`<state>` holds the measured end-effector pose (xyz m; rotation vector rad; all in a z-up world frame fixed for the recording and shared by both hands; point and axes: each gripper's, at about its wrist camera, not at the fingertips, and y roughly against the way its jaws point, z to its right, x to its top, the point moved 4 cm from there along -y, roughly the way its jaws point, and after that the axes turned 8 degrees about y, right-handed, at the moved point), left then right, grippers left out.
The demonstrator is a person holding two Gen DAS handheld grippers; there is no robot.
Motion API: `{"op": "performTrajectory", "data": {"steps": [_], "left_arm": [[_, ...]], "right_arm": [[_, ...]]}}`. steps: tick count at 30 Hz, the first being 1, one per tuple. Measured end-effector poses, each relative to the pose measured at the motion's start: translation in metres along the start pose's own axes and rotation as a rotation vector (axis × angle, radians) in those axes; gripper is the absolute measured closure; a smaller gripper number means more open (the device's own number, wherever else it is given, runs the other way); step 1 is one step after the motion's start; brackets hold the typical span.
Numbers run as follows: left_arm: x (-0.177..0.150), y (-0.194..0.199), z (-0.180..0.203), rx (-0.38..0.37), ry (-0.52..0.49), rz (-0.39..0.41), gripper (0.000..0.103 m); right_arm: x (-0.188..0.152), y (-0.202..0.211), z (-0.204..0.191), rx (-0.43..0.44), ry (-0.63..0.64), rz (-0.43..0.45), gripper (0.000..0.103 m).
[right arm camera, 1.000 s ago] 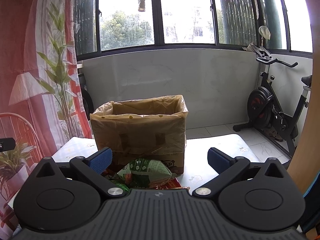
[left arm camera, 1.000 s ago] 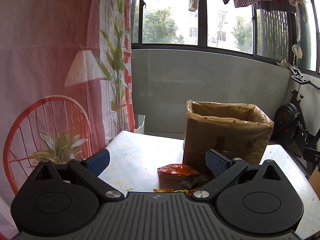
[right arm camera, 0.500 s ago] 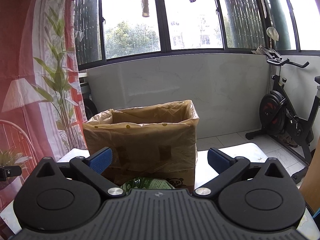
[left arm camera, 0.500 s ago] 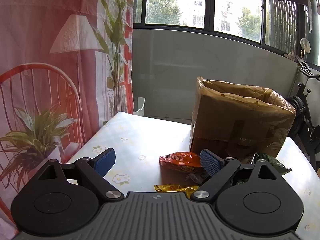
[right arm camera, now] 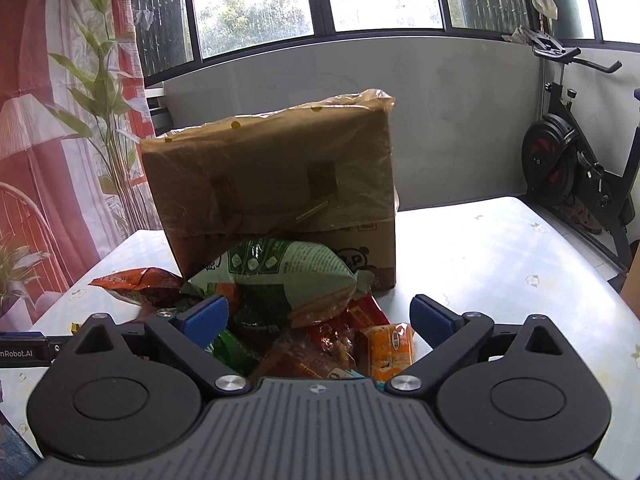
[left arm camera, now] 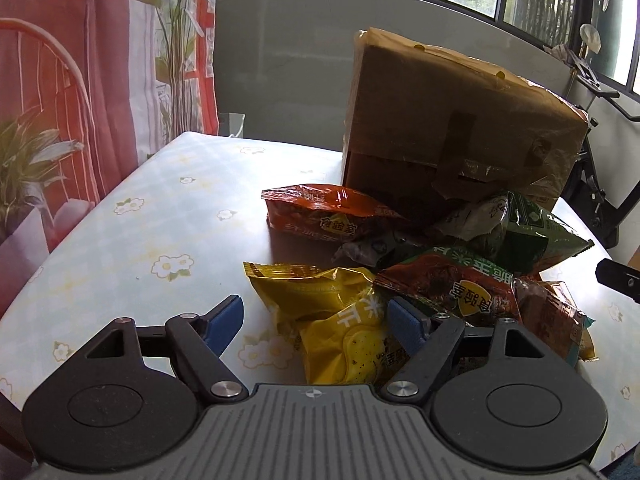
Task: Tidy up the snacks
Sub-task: 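Grasp the yellow chip bag with the left gripper while the right gripper grasps the bread pack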
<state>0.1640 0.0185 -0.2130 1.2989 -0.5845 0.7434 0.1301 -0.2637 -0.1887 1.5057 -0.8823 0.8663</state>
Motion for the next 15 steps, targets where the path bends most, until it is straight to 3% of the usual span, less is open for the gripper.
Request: {"op": "performTrajectory", "data": {"steps": [7, 15], "left_arm": [[-0.011, -0.013, 0.009, -0.017, -0.010, -0.013, 0.022], [-0.011, -0.031, 0.001, -0.038, 0.067, -0.010, 0.021]], "right_arm": [[-0.024, -0.014, 0.007, 0.040, -0.059, -0.105, 0.018], [-0.026, -0.020, 0.000, 0.056, -0.038, -0.130, 0.018]]}}
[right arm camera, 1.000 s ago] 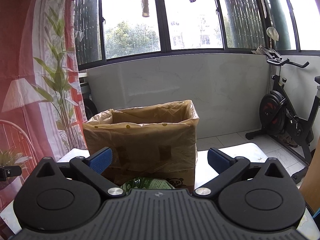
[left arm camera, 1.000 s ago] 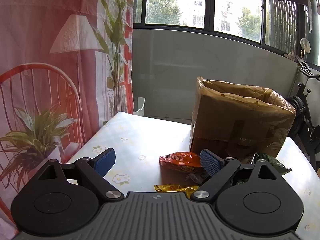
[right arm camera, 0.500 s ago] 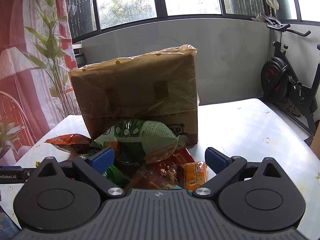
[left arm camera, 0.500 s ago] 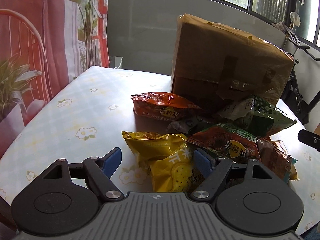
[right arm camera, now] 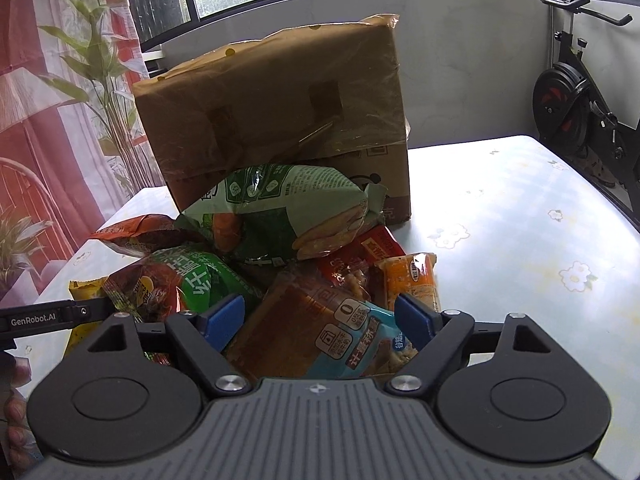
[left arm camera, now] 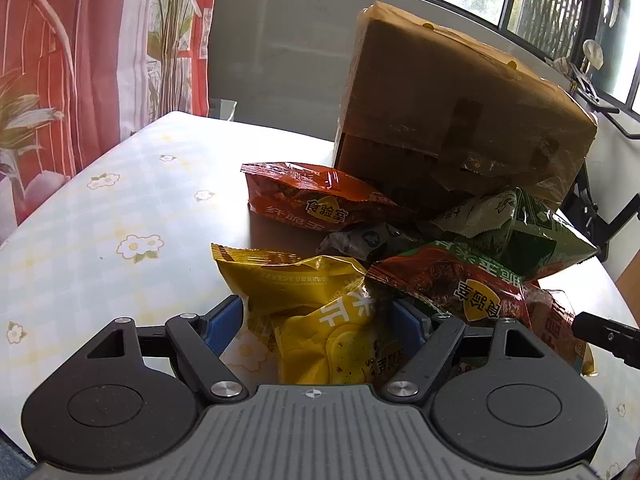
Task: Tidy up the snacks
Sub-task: 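Grasp the yellow chip bag with the left gripper while the right gripper grasps the bread pack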
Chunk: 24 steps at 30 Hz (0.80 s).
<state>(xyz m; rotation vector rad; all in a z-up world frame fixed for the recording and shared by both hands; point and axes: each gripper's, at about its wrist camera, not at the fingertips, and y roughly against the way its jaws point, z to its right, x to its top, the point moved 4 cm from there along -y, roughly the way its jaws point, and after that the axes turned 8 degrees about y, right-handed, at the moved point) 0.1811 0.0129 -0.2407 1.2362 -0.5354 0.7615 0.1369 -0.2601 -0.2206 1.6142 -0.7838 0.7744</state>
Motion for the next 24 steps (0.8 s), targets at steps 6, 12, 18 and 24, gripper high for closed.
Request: {"op": "performTrajectory", "data": {"steps": [6, 12, 18, 24], "left_arm": [[-0.005, -0.011, 0.007, 0.028, -0.038, 0.025, 0.013], [-0.004, -0.005, 0.006, 0.051, -0.085, 0.060, 0.029], [0.009, 0.021, -0.005, 0.180, -0.108, 0.151, 0.096], [0.011, 0.022, -0.012, 0.176, -0.080, 0.127, 0.094]], "right_arm": [[-0.003, -0.003, 0.001, -0.002, -0.021, -0.029, 0.018], [-0.010, -0.005, 0.000, 0.004, -0.064, -0.074, 0.018], [-0.014, -0.007, -0.006, 0.015, -0.079, -0.109, 0.018], [-0.012, -0.019, -0.015, -0.007, -0.077, -0.124, 0.017]]}}
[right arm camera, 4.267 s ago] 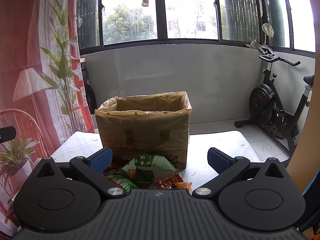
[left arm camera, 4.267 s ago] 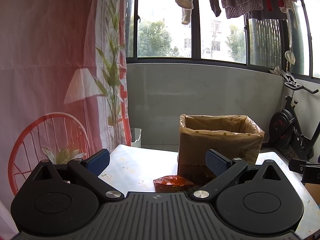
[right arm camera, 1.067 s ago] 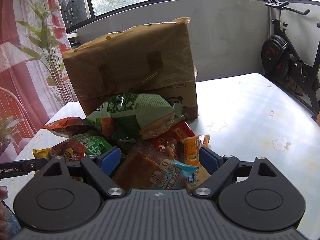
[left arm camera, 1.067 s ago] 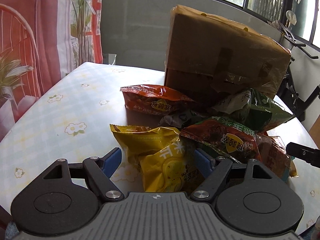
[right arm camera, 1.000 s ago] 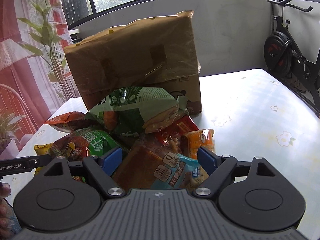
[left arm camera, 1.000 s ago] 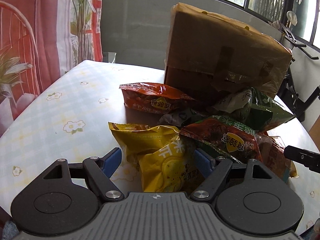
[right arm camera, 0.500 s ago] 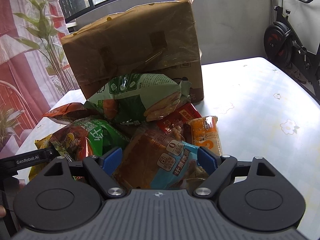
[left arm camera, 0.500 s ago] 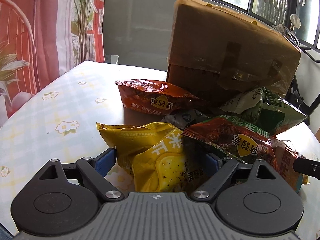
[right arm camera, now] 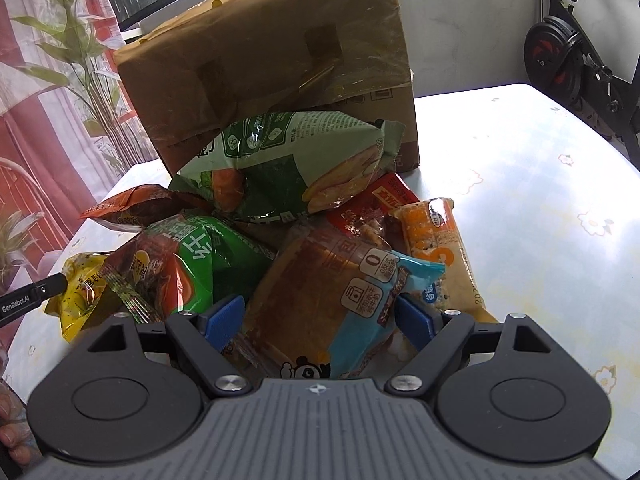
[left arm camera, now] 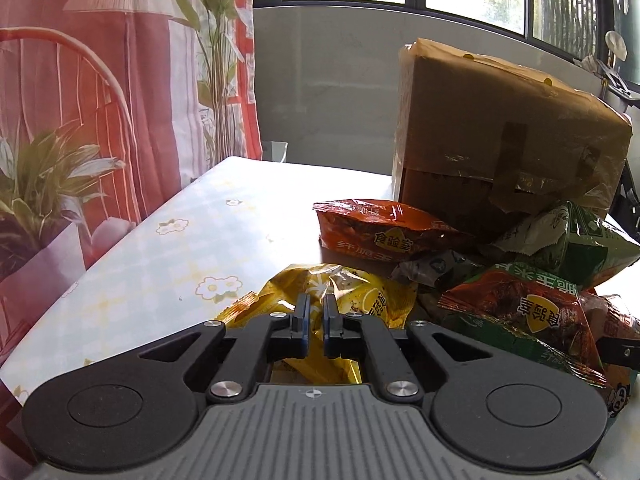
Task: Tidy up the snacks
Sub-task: 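Grasp the yellow chip bag with the left gripper while the right gripper grasps the bread pack, then lift both bags and drop them into the lined cardboard box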
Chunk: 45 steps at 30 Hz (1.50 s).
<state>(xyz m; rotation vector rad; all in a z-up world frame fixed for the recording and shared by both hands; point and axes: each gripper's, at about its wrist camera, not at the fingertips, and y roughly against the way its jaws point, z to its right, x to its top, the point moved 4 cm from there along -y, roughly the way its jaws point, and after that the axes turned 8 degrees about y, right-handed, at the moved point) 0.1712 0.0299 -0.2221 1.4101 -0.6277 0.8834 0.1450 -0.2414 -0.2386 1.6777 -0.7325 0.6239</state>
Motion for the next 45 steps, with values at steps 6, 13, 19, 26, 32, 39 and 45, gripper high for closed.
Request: {"op": "performTrajectory", "data": {"steps": [6, 13, 19, 26, 32, 39, 45], "left_arm": [[-0.007, -0.001, -0.010, -0.073, 0.120, -0.077, 0.036], [-0.003, -0.016, -0.031, -0.118, 0.297, -0.116, 0.033], [-0.004, -0.045, -0.040, -0.198, 0.474, -0.166, 0.019], [-0.011, -0.084, -0.047, -0.202, 0.544, -0.174, 0.016], [-0.012, -0.077, -0.044, -0.180, 0.445, -0.145, 0.032], [0.006, -0.032, -0.046, -0.046, 0.282, -0.004, 0.033], [0.015, -0.006, -0.037, -0.019, 0.204, 0.072, 0.032]], "right_arm": [[0.005, -0.018, -0.012, -0.075, 0.119, 0.036, 0.019], [-0.013, -0.011, -0.017, -0.057, 0.174, 0.068, 0.020], [-0.014, -0.008, -0.015, -0.042, 0.164, 0.066, 0.021], [-0.014, -0.007, -0.014, -0.039, 0.164, 0.075, 0.021], [-0.016, -0.007, -0.016, -0.041, 0.174, 0.078, 0.021], [-0.018, -0.009, -0.016, -0.040, 0.177, 0.074, 0.022], [-0.020, -0.009, -0.016, -0.045, 0.184, 0.079, 0.022]]}}
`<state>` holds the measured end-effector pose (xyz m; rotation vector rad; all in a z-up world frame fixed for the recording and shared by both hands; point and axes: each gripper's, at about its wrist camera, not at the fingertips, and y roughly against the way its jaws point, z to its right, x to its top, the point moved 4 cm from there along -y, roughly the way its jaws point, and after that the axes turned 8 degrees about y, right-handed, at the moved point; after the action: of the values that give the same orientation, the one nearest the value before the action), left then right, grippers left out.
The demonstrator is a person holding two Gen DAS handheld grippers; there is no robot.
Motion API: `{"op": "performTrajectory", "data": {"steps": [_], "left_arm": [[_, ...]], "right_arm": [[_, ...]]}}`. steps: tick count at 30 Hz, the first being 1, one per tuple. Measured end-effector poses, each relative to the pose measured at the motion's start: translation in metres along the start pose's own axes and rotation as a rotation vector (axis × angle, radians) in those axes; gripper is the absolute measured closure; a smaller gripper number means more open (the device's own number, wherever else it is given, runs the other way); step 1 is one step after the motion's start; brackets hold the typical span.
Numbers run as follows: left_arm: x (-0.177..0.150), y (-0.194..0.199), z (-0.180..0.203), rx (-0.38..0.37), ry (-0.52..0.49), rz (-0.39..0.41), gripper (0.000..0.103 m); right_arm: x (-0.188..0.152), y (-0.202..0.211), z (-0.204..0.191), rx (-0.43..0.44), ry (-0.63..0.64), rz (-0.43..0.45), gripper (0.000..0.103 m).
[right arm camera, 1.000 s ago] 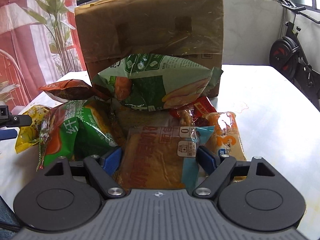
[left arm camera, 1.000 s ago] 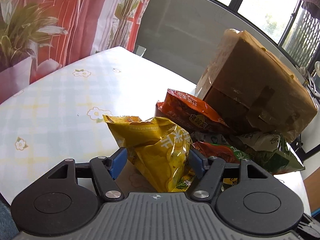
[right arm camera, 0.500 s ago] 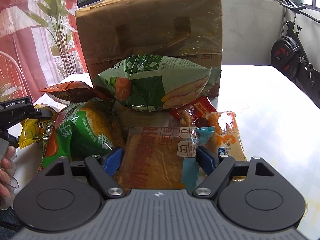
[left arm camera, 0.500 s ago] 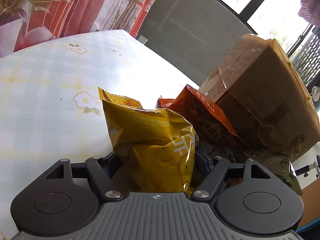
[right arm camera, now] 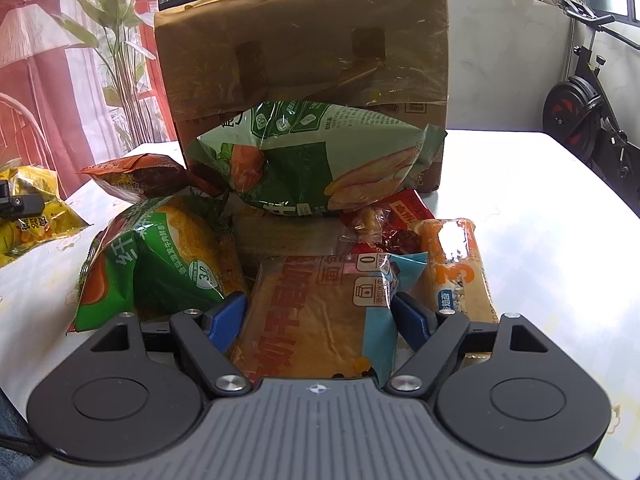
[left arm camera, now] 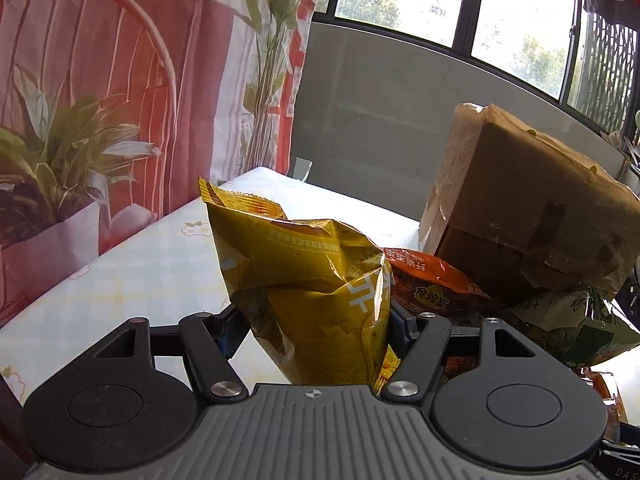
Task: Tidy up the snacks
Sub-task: 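Lift both bags and drop them into the lined cardboard box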
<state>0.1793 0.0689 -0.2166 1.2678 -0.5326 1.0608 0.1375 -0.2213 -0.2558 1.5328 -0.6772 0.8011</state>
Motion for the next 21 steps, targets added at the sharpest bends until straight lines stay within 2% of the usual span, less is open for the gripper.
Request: {"op": "performTrajectory", "data": {"steps": [6, 13, 21], "left_arm": [[-0.003, 0.006, 0.006, -0.022, -0.013, -0.008, 0.032], [0.020, 0.022, 0.013, -0.083, 0.002, 0.040, 0.032], [0.052, 0.043, 0.056, -0.166, -0.101, 0.140, 0.032]], "right_arm": [[0.002, 0.007, 0.005, 0.018, -0.004, 0.010, 0.028], [0.024, 0.043, 0.035, 0.024, -0.119, 0.155, 0.029], [0.053, 0.075, 0.067, -0.006, -0.190, 0.294, 0.029]]}}
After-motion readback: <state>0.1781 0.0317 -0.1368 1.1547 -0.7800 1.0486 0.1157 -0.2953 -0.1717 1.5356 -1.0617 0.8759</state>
